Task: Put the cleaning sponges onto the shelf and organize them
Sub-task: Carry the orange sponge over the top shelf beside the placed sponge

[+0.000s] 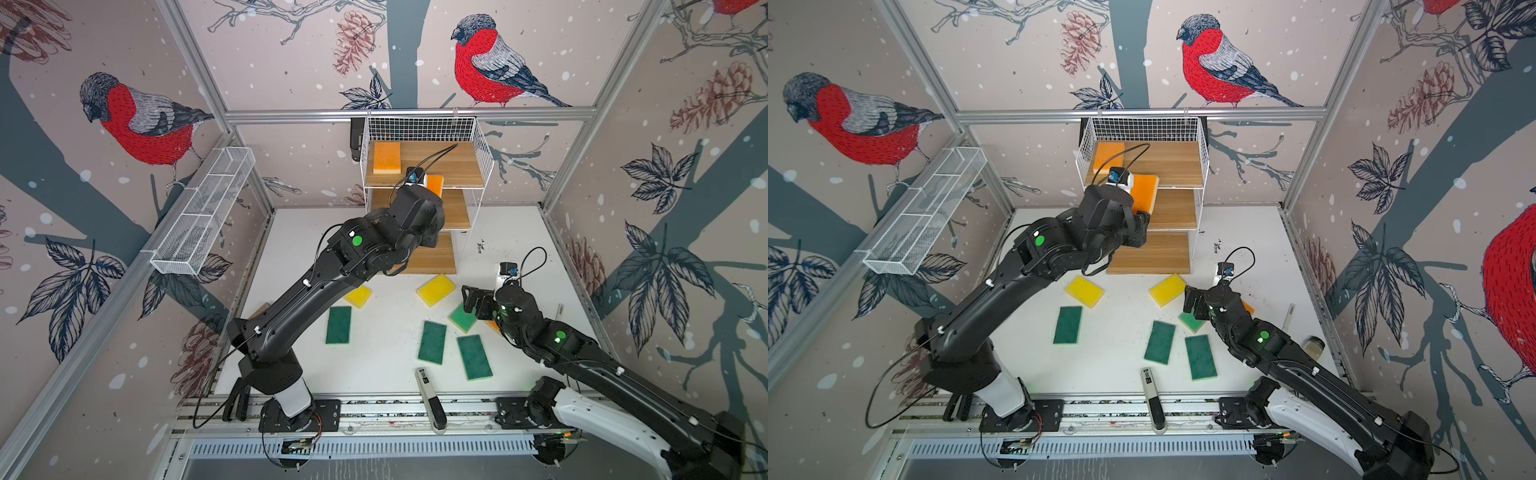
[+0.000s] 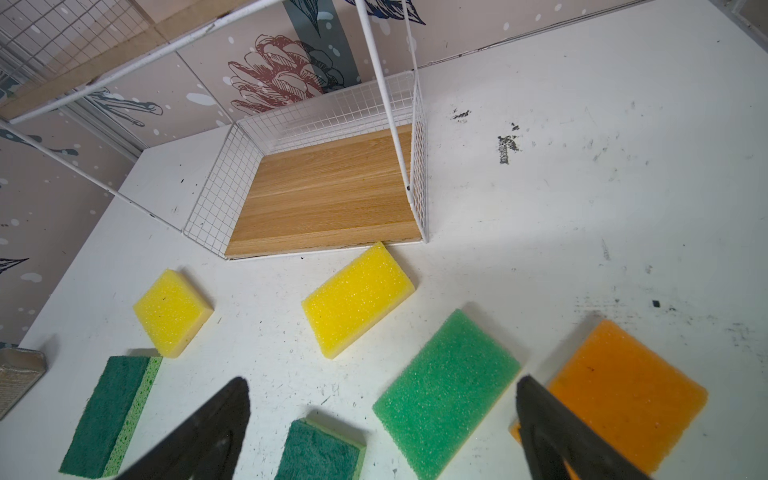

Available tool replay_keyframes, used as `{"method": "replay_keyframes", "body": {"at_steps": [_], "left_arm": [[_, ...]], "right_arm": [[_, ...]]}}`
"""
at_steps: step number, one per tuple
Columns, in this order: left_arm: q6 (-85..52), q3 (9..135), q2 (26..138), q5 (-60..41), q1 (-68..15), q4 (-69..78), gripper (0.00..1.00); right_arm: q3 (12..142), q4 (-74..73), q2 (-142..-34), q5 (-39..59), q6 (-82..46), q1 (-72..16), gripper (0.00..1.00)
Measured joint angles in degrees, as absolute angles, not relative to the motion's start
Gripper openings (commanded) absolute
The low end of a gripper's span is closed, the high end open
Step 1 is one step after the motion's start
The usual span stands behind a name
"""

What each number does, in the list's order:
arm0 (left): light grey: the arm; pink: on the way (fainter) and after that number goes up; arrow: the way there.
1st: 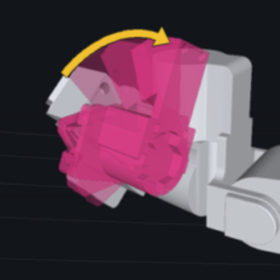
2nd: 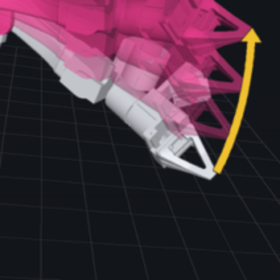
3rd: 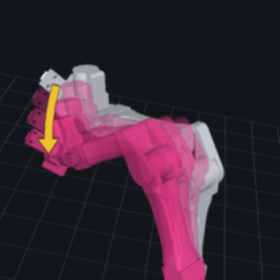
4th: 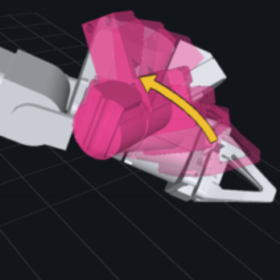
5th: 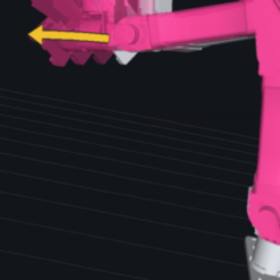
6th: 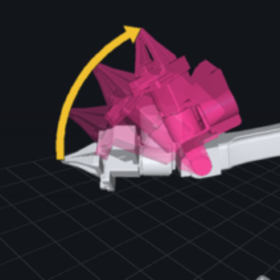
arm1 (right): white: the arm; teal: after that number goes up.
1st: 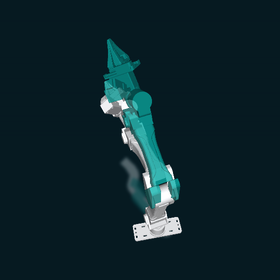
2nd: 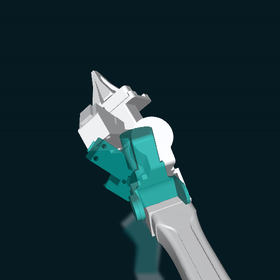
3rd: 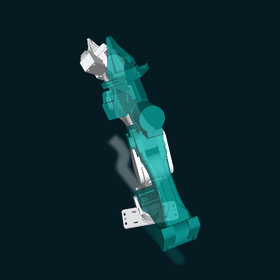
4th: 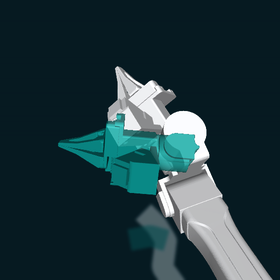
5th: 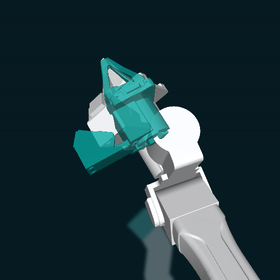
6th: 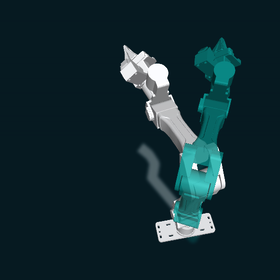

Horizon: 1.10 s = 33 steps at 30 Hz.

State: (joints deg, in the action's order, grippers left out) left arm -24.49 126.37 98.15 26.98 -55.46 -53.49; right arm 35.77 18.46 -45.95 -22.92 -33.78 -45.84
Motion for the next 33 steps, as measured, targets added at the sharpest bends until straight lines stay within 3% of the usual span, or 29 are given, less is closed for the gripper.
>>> {"method": "replay_keyframes", "body": {"at_steps": [8,18,33], "left_arm": [[-18.92,138.80,105.38,25.12,-51.86,-51.59,0.59],[-16.49,138.78,107.42,20.93,-46.19,-46.13,0.59],[-17.26,139.20,110.83,19.81,-45.60,-39.27,0.58]], "right_arm": [[35.73,18.46,-46.54,-23.09,-33.19,-45.41,1.00],[35.70,18.46,-47.72,-22.81,-33.17,-45.34,0.99],[34.68,18.06,-46.24,-22.35,-33.17,-45.12,1.00]]}}
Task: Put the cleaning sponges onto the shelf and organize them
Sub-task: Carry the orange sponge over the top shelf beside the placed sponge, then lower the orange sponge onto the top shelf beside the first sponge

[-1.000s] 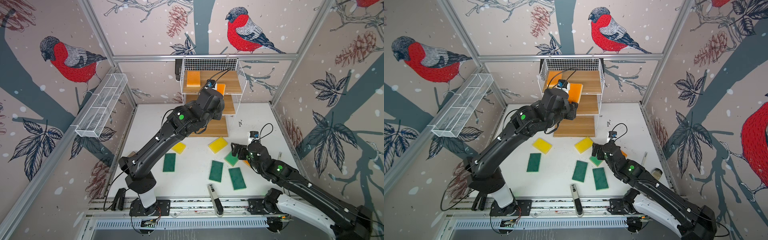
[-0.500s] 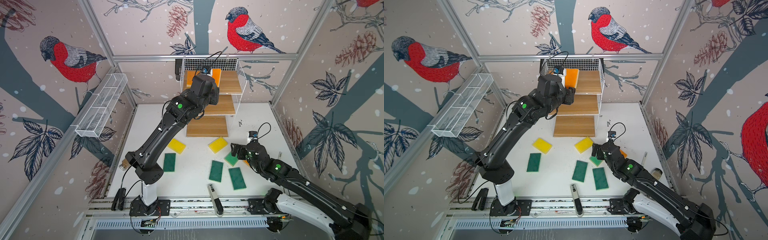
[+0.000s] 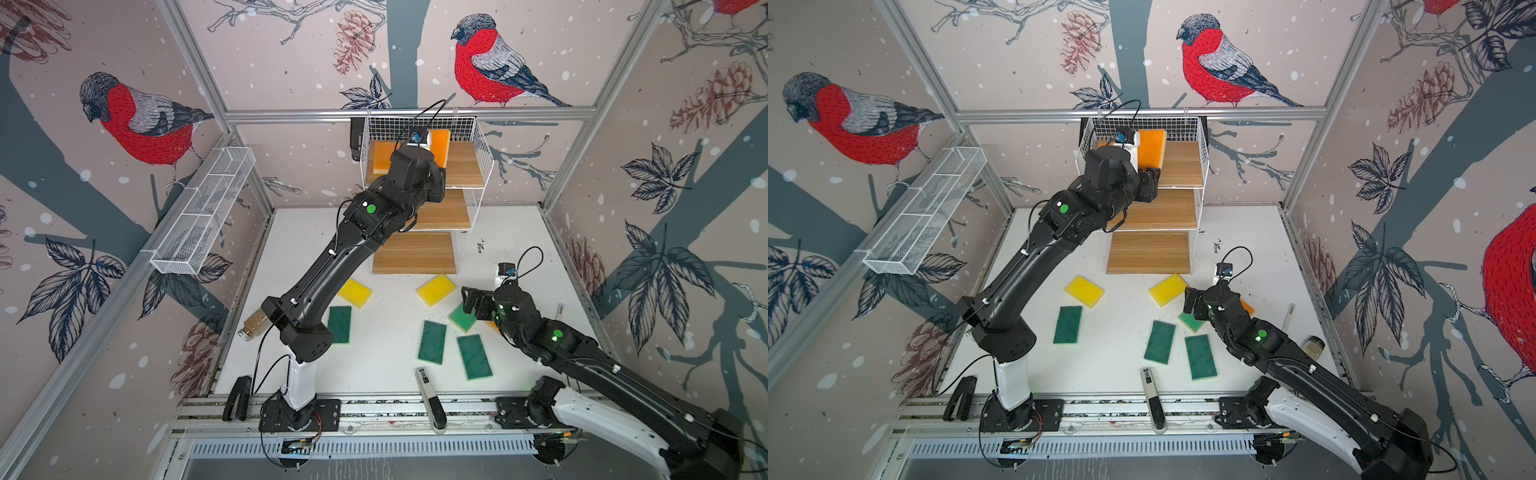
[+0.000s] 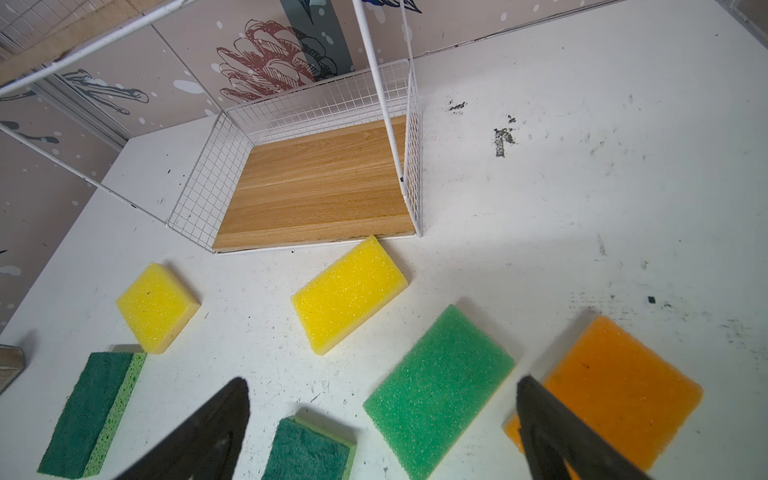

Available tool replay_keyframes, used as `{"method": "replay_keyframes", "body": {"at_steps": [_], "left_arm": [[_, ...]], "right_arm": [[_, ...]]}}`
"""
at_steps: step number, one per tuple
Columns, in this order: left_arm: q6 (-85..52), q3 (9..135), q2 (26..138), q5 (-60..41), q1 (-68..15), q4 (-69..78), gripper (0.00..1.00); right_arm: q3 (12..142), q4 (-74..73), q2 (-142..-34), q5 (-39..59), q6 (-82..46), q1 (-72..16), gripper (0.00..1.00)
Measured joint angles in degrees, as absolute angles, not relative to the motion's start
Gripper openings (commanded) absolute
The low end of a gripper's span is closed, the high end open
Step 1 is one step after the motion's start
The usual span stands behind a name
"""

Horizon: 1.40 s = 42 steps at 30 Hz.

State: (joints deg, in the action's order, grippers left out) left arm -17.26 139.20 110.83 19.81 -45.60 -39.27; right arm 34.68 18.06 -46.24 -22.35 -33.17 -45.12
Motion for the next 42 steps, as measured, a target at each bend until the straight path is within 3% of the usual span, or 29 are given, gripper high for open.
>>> {"method": "replay_keyframes", "body": {"at_steps": [23,42], "left_arm": [[-22.50,142.65,115.87,27.57,-45.56,-38.09,0.61],[-24.03,144.57,117.62,30.13,-45.54,-38.30,0.76]], "right_arm": [[32.18,16.71,-43.97,-20.32,-32.93,-43.51,1.00],[31.57,16.36,-43.55,-19.18,-32.97,-42.98,1.00]]}}
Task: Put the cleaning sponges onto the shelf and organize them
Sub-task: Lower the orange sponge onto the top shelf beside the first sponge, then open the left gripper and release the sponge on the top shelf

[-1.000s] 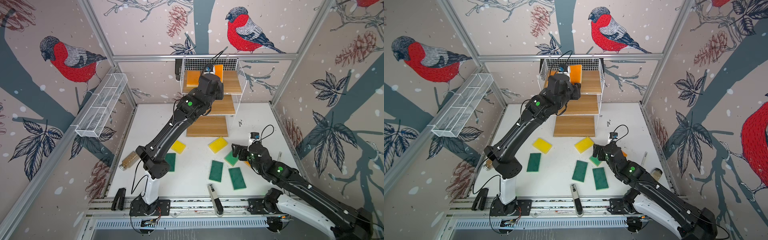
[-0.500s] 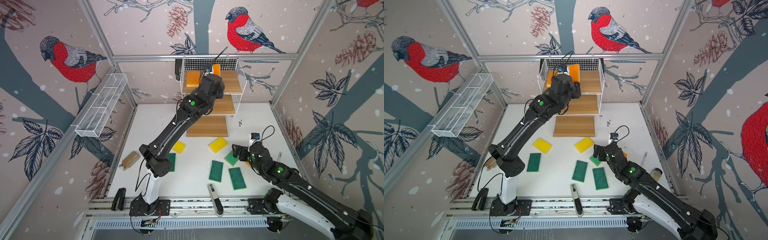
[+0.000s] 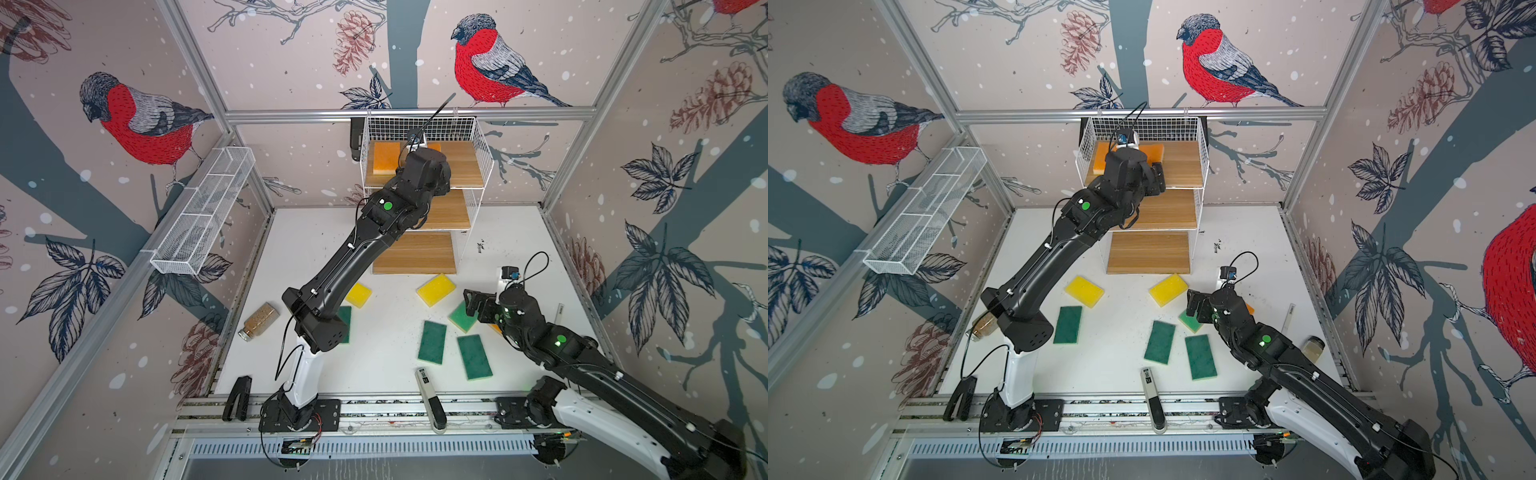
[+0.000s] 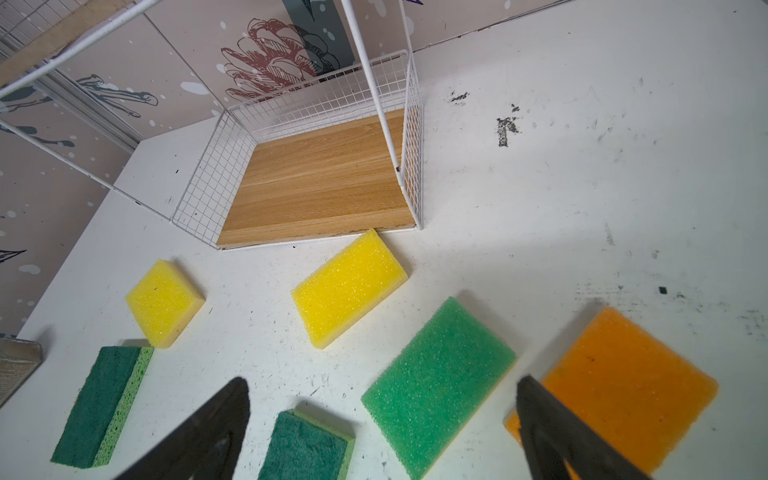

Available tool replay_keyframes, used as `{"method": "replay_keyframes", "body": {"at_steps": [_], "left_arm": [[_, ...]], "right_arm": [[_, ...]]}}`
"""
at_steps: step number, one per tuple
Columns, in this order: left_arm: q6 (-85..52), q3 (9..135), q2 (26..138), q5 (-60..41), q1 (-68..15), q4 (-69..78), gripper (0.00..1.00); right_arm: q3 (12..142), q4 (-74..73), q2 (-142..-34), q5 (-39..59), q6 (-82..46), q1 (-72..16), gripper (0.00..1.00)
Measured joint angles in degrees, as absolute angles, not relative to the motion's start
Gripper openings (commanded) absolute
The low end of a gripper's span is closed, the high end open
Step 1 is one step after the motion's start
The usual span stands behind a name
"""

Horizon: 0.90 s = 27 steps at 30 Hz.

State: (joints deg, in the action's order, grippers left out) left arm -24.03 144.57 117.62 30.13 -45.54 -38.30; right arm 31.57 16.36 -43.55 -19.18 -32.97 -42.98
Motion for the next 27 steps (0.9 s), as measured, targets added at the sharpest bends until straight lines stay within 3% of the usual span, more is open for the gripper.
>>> {"method": "replay_keyframes", "body": {"at_steps": [27], "left_arm": [[-27.16,140.68,113.99,22.04,-45.54,-37.87,0.76]], "right_arm": [[31.20,16.99,-40.69,-19.03,-34.46,-42.85,0.99]]}}
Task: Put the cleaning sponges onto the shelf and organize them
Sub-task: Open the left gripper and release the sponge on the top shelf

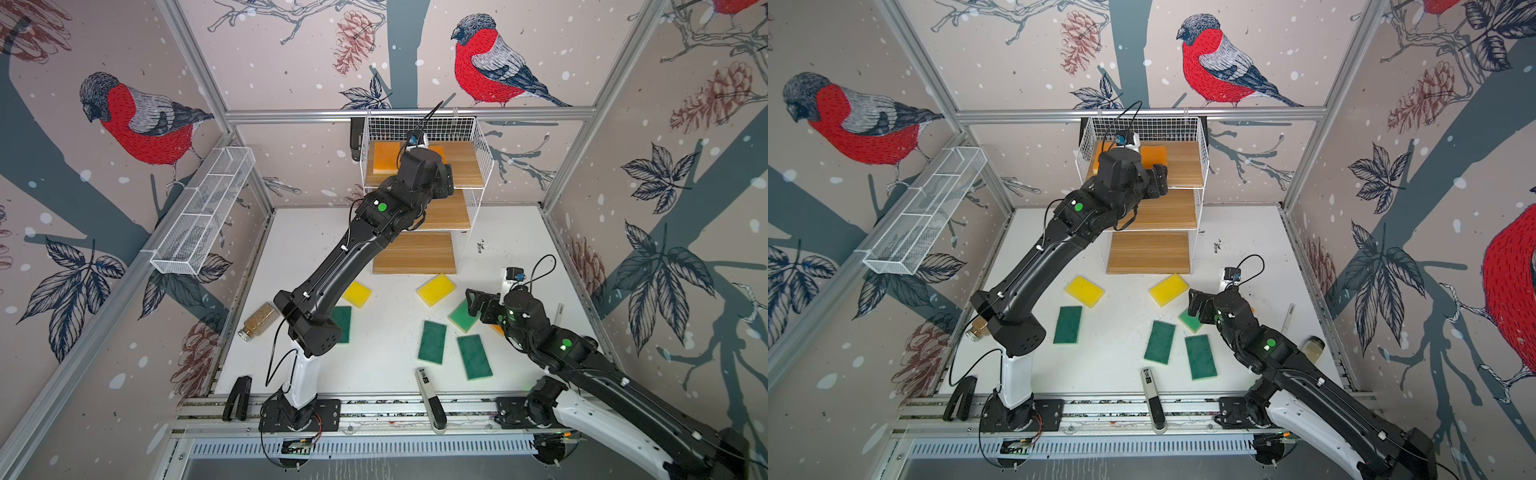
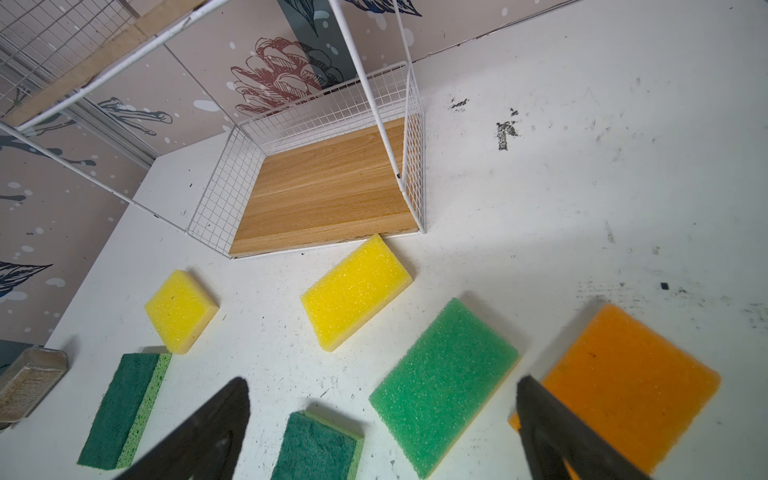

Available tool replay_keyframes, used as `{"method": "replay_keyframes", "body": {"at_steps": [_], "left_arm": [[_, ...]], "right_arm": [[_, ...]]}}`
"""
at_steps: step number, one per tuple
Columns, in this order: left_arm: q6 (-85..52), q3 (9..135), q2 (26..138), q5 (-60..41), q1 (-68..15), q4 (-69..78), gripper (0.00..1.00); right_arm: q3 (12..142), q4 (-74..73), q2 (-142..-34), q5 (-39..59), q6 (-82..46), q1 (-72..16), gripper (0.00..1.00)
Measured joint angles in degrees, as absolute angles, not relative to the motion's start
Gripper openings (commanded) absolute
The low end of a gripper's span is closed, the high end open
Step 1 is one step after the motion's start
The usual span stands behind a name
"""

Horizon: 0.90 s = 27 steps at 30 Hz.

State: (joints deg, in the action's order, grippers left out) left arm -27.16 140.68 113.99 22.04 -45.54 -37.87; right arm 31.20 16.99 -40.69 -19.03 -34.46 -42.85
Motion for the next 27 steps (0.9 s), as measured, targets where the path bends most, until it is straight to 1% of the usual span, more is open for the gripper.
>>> {"method": "replay_keyframes", "body": {"at_steps": [4,7,17,22,25,27], "left_arm": [[-27.16,140.57,113.51,21.26,-45.54,-38.09,0.76],[-27.18,140.49,113.25,21.30,-45.54,-38.19,0.71],[-30.35,140.49,113.21,21.41,-43.75,-39.79,0.61],[-31.68,140.49,113.27,20.93,-43.57,-39.79,0.53],[-32.58,140.51,113.40,19.70,-43.13,-39.70,0.47],[-32.60,140.57,113.60,19.62,-42.96,-39.70,0.45]], "right_arm": [[31.16,17.04,-40.38,-19.03,-34.48,-42.85,0.99],[31.05,17.08,-40.27,-19.03,-34.50,-42.85,0.99],[30.94,17.19,-40.01,-19.00,-34.68,-42.85,1.00],[30.94,17.19,-39.66,-19.00,-34.68,-42.85,0.99],[30.89,17.19,-39.53,-19.00,-34.68,-42.85,0.99],[30.85,17.21,-39.46,-19.03,-34.70,-42.85,1.00]]}}
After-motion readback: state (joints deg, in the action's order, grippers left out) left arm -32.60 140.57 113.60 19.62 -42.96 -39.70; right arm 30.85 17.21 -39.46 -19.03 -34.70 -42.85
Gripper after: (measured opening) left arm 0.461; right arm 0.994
